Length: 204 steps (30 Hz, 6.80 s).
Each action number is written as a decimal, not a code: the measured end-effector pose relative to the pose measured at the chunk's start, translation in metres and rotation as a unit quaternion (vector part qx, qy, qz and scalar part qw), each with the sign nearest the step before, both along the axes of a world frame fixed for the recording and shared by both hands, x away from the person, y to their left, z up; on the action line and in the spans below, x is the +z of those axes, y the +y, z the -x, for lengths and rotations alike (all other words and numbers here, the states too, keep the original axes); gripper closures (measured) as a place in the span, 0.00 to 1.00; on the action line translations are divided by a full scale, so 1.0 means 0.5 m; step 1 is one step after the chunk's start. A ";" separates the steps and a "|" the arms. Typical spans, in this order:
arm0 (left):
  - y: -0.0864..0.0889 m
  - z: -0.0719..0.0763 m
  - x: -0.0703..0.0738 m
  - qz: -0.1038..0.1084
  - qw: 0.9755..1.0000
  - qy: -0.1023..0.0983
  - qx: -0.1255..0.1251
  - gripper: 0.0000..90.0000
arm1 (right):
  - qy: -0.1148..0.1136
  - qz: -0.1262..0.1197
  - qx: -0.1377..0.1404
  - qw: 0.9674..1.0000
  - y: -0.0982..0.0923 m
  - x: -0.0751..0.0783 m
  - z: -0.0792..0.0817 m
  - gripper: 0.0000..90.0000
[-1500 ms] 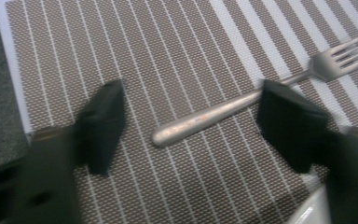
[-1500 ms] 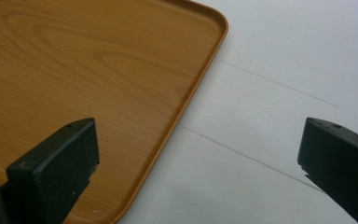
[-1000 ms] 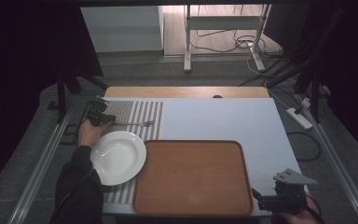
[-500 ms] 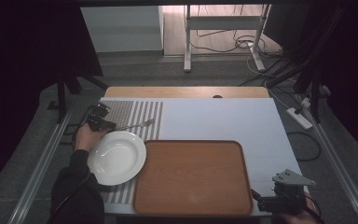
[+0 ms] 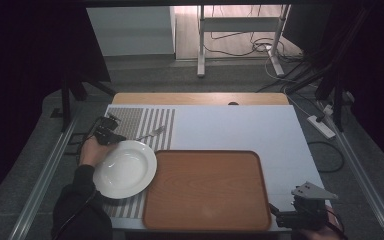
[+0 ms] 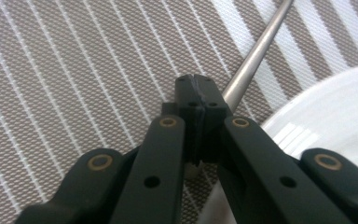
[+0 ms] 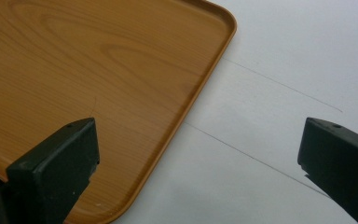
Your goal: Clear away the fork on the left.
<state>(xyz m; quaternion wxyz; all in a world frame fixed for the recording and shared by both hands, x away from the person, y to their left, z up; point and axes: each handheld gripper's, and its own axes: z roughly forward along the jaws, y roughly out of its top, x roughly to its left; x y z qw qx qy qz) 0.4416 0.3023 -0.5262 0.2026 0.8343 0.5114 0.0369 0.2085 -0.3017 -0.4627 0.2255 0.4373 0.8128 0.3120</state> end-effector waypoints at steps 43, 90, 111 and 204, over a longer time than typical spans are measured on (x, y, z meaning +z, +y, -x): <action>-0.109 -0.068 -0.009 -0.034 0.998 -0.017 -0.056 0.00 | 0.003 0.003 0.006 1.000 0.002 -0.001 -0.001 0.00; -0.128 -0.067 0.037 0.038 0.994 -0.051 -0.092 0.94 | 0.003 0.004 0.007 1.000 0.003 -0.001 -0.001 0.00; -0.272 -0.045 0.052 0.046 0.988 -0.039 -0.145 0.94 | 0.001 0.006 0.009 1.000 0.003 0.000 0.001 0.00; -0.401 0.270 0.029 0.015 0.985 -0.009 -0.171 0.99 | -0.005 0.002 0.019 1.000 0.003 0.001 0.003 0.00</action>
